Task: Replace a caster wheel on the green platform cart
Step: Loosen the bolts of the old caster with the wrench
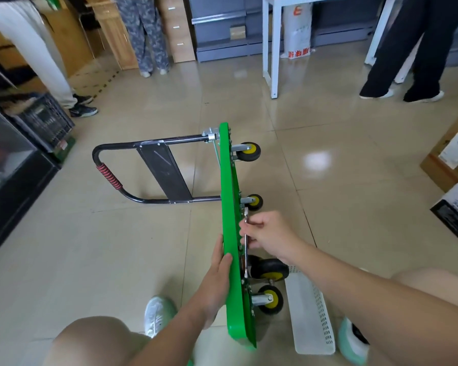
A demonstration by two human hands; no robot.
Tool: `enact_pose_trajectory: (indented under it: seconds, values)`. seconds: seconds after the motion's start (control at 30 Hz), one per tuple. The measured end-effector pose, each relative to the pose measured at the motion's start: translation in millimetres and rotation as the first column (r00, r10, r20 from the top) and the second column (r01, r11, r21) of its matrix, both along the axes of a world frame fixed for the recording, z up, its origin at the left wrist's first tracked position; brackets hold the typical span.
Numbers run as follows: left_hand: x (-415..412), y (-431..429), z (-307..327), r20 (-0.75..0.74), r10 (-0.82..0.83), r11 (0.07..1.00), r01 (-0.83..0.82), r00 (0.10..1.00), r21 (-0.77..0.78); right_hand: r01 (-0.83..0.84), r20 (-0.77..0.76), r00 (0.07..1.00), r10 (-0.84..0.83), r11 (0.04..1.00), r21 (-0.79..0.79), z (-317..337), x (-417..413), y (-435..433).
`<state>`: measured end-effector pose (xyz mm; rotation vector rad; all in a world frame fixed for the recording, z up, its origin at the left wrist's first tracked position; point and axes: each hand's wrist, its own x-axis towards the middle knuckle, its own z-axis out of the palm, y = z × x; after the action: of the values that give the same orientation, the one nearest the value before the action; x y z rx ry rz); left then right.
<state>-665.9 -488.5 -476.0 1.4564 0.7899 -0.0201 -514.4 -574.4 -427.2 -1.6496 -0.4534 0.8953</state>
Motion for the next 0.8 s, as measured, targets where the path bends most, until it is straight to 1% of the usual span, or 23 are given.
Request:
enact_pose_trajectory:
  seconds: [0.3,0.47,0.63,0.7,0.8]
  values:
    - [-2,1,0,-0.035,-0.001,1.000,0.001,0.999,-0.011,-0.052,0.103,0.993,0.051,0.999,0.003,8,-12,-1]
    - [-1,3,-4,-0.043,0.001,1.000,-0.002,0.999,-0.026,-0.012,0.113,0.994,0.007,0.999,0.043,7,-17,-3]
    - [0,3,-7,-0.075,0.002,0.999,-0.005,0.997,-0.041,-0.033,0.173,0.985,0.021,0.997,0.063,11,-18,-5]
    - [1,4,-9,-0.076,0.005,0.999,-0.008,0.997,-0.037,-0.029,0.180,0.984,0.018,0.998,0.056,11,-18,-4]
    - [2,6,-13,-0.076,0.011,0.999,-0.013,0.997,-0.031,-0.060,0.236,0.970,0.056,0.998,0.009,4,-17,-2]
